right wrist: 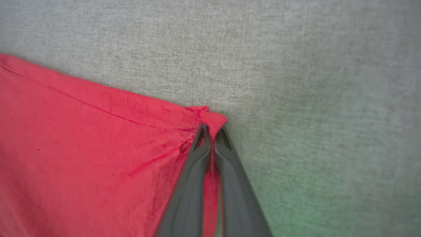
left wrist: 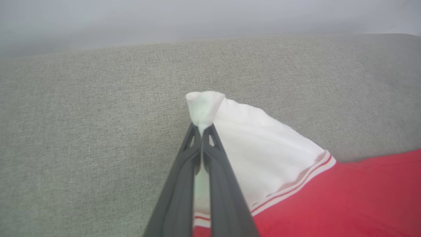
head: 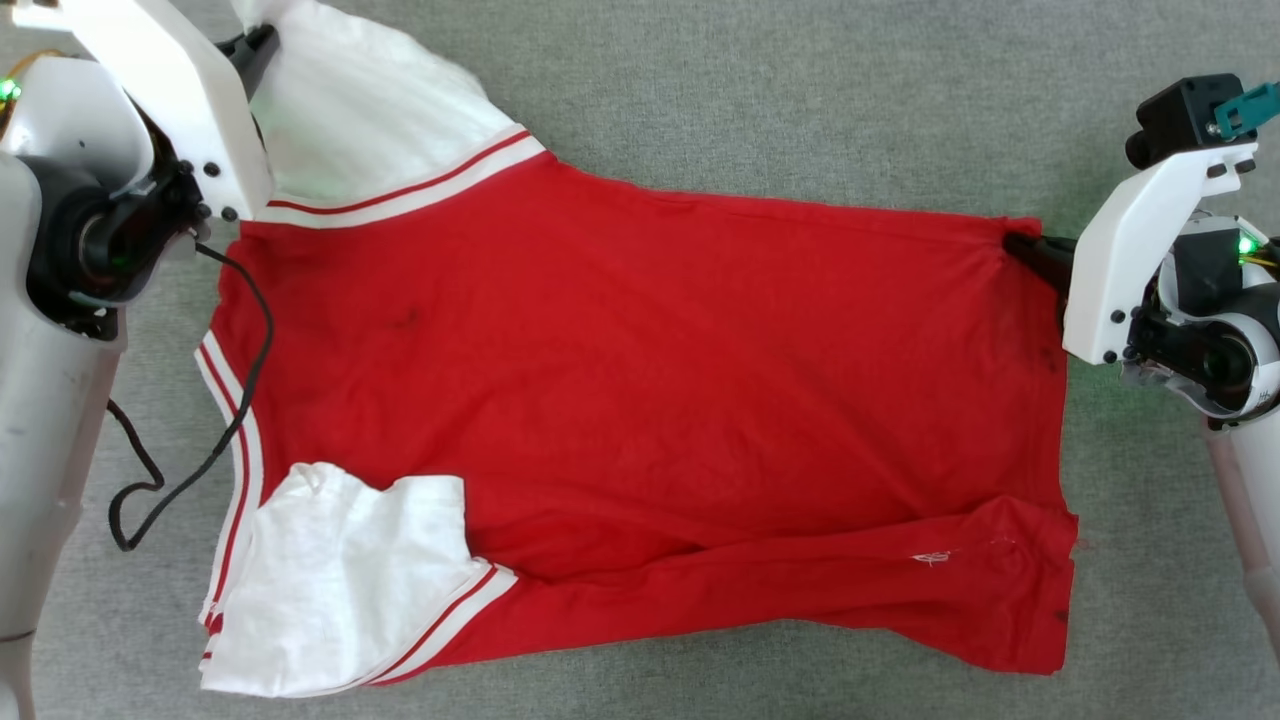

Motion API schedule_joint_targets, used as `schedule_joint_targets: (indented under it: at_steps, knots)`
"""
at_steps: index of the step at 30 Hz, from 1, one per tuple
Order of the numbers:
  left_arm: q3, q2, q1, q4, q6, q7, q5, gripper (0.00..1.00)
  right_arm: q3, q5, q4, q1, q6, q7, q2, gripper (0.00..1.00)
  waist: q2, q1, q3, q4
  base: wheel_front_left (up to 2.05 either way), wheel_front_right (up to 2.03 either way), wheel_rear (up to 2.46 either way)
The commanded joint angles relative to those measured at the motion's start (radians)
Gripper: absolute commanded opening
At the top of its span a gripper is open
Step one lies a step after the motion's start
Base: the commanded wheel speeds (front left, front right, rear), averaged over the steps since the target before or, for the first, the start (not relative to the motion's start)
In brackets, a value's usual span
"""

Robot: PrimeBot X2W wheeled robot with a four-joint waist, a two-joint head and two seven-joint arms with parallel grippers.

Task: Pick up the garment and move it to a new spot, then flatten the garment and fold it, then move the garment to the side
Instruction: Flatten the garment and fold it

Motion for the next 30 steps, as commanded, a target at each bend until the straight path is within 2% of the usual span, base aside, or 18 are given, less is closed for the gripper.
schedule_joint_targets:
  at_steps: [1,6,13,19,23,30]
  knots:
    - [0.006,-0.002,0.019,0.001,-0.005,-0.011,-0.006,0.0,0.022,-0.001,0.026,0.031,0.0,0.005,0.022,0.0,0.0,0.0,-0.012,0.003,0.0,0.0,0.0]
    - [0.032,0.009,0.071,-0.013,-0.006,-0.061,-0.026,0.0,-0.028,-0.031,-0.058,0.007,0.0,-0.086,-0.004,0.0,0.0,0.0,-0.061,0.013,0.0,0.0,0.0]
    - [0.097,0.014,0.222,-0.066,0.015,-0.151,-0.079,0.0,-0.075,-0.094,-0.154,0.1,0.0,-0.161,-0.008,0.0,0.0,0.0,-0.145,0.029,0.0,0.0,0.0]
    - [0.165,0.021,0.464,-0.15,0.065,-0.251,-0.125,0.0,-0.14,-0.11,-0.239,0.261,0.0,-0.185,0.02,0.0,0.0,0.0,-0.227,0.047,0.0,0.0,0.0]
    - [0.195,0.006,0.648,-0.195,0.099,-0.293,-0.163,0.0,-0.17,-0.117,-0.285,0.383,-0.001,-0.192,0.046,0.0,0.0,0.0,-0.27,0.055,0.0,0.0,0.0]
    - [0.21,-0.054,0.886,-0.209,0.131,-0.329,-0.232,0.0,-0.227,-0.101,-0.299,0.575,0.0,-0.204,0.107,0.0,0.0,0.0,-0.304,0.065,0.0,0.0,0.0]
